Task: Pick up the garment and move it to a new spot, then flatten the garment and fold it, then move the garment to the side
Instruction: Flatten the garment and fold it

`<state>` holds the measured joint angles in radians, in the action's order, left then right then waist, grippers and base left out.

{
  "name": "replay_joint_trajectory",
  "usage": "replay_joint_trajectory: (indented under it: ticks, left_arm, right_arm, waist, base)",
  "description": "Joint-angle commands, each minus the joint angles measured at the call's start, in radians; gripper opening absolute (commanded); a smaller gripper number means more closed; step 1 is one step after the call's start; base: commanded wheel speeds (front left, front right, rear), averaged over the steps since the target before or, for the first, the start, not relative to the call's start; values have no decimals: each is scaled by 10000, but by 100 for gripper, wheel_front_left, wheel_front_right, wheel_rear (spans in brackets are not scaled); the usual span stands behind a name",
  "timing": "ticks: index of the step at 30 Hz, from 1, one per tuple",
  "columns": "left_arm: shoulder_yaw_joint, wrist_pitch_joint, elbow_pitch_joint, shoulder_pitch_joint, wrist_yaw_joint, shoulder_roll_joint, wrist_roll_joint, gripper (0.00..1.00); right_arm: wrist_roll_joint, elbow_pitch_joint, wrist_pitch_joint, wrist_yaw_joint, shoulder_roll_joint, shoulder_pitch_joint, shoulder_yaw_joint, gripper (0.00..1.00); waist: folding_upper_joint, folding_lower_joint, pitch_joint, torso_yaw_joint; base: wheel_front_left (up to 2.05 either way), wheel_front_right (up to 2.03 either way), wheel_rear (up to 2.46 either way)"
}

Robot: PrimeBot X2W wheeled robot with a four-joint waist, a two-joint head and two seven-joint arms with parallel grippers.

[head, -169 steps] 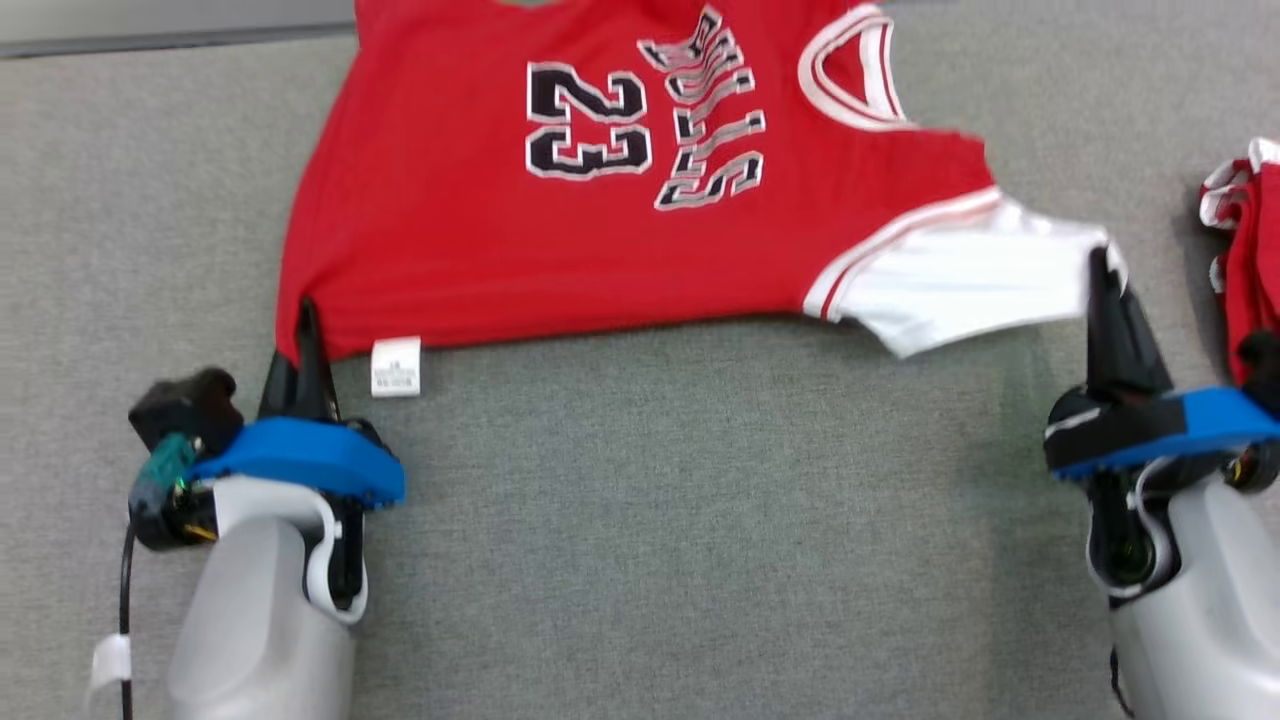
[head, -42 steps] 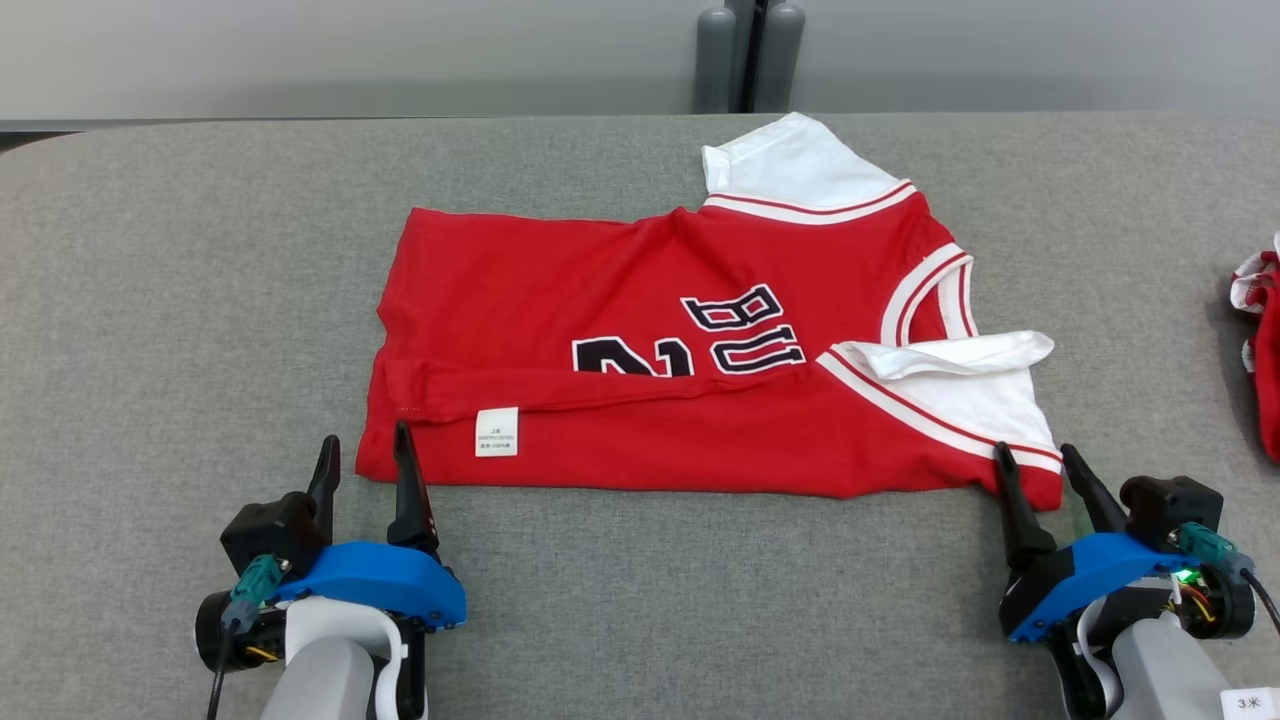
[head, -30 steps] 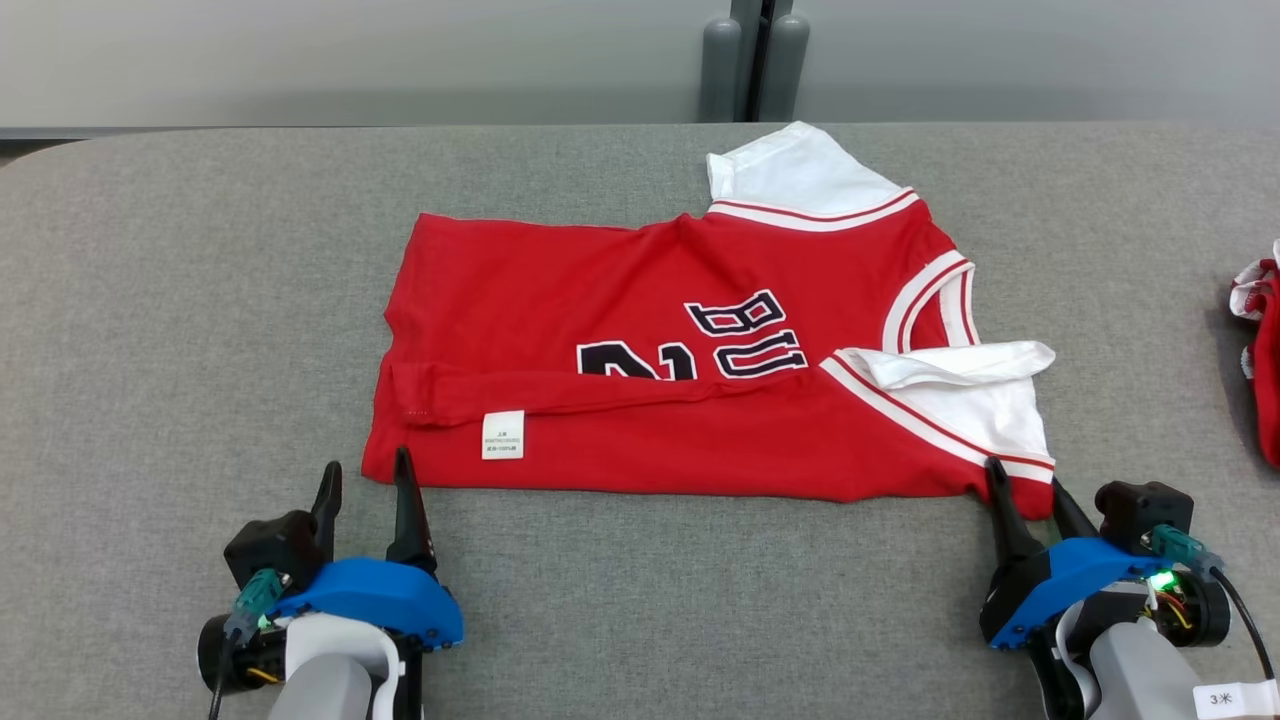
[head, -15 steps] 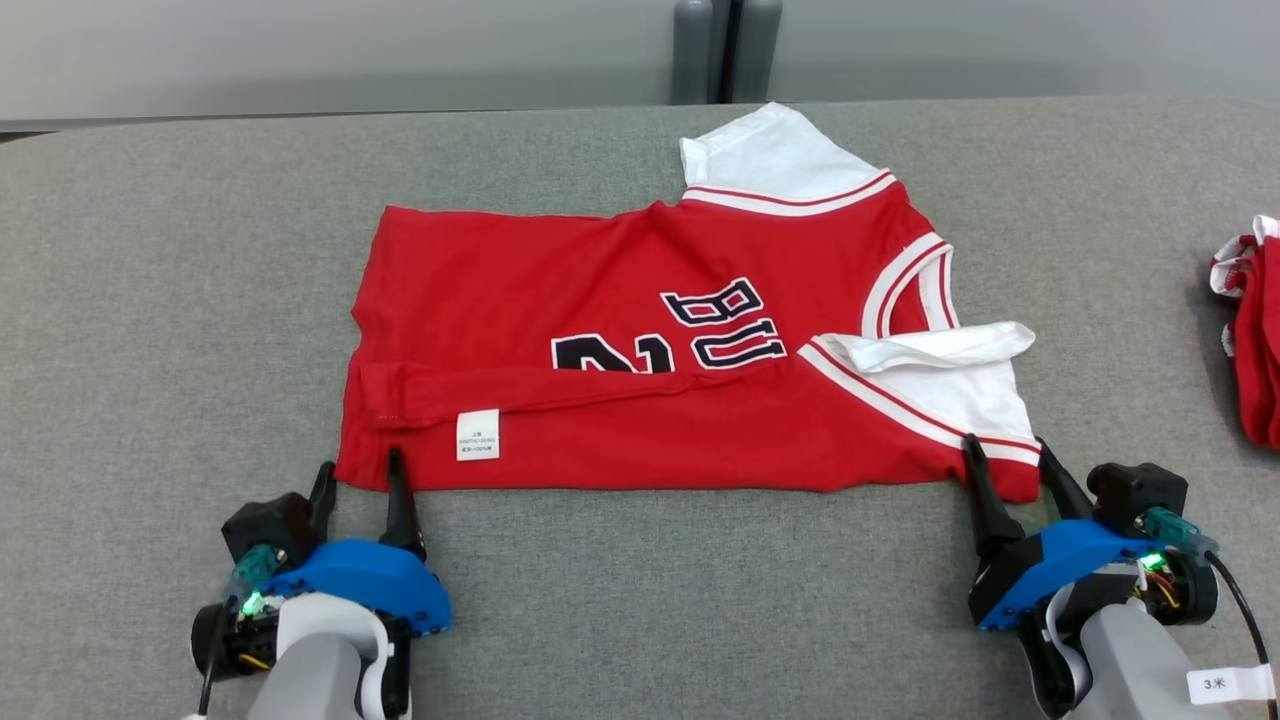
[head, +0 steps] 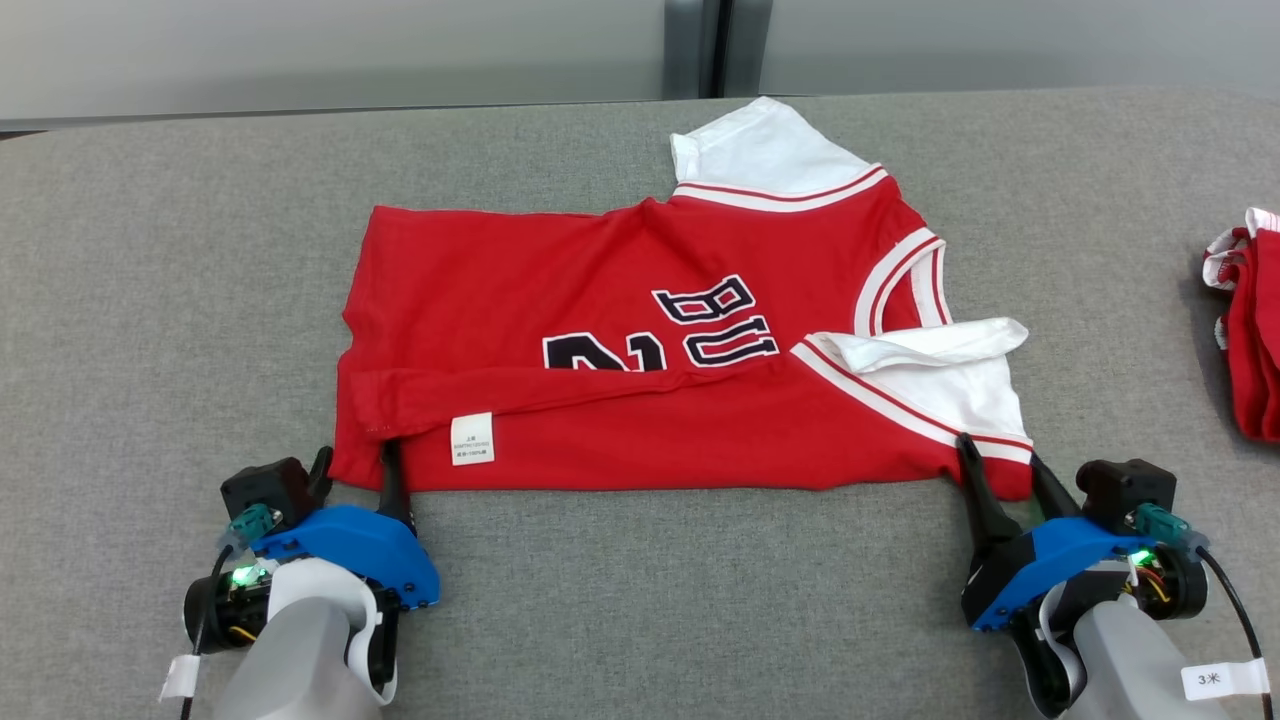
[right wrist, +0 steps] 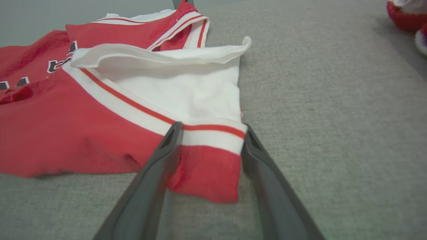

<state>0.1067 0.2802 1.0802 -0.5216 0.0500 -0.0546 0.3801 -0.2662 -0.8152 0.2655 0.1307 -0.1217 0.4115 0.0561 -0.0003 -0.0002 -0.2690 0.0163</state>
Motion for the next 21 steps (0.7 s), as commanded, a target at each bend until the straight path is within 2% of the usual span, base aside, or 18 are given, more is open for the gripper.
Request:
replay_joint_trajectory:
  ticks: [1,2,3,9,16,21]
  left_arm:
    - [39,-346,501,367,4,71,55,31]
    - [106,-369,699,328,102,88,149,0]
    - [183,-372,864,298,170,100,194,0]
    - [373,-313,1005,241,444,103,752,0]
    - [91,-173,-448,413,504,17,704,0]
    - [-176,-165,-864,1000,582,0,601,0]
  right_arm:
    - [4,-89,-31,0,-19,22,41,33]
    - [-21,-127,-31,0,-36,36,78,16]
    - [-69,-174,-32,0,-43,48,110,0]
    - [-255,172,-20,-7,-128,-71,25,0]
    - [-564,501,-17,-7,-72,-257,-213,0]
    - [-757,322,-17,-3,-15,-407,-74,0]
  waist:
    - [3,2,0,2]
    - [3,2,0,2]
    - [3,2,5,3]
    - [3,2,205,-18]
    - [3,2,917,-76]
    - [3,2,1670,-45]
  base:
    - [0,0,0]
    - [0,0,0]
    - [0,0,0]
    - [0,0,0]
    - [0,0,0]
    - [0,0,0]
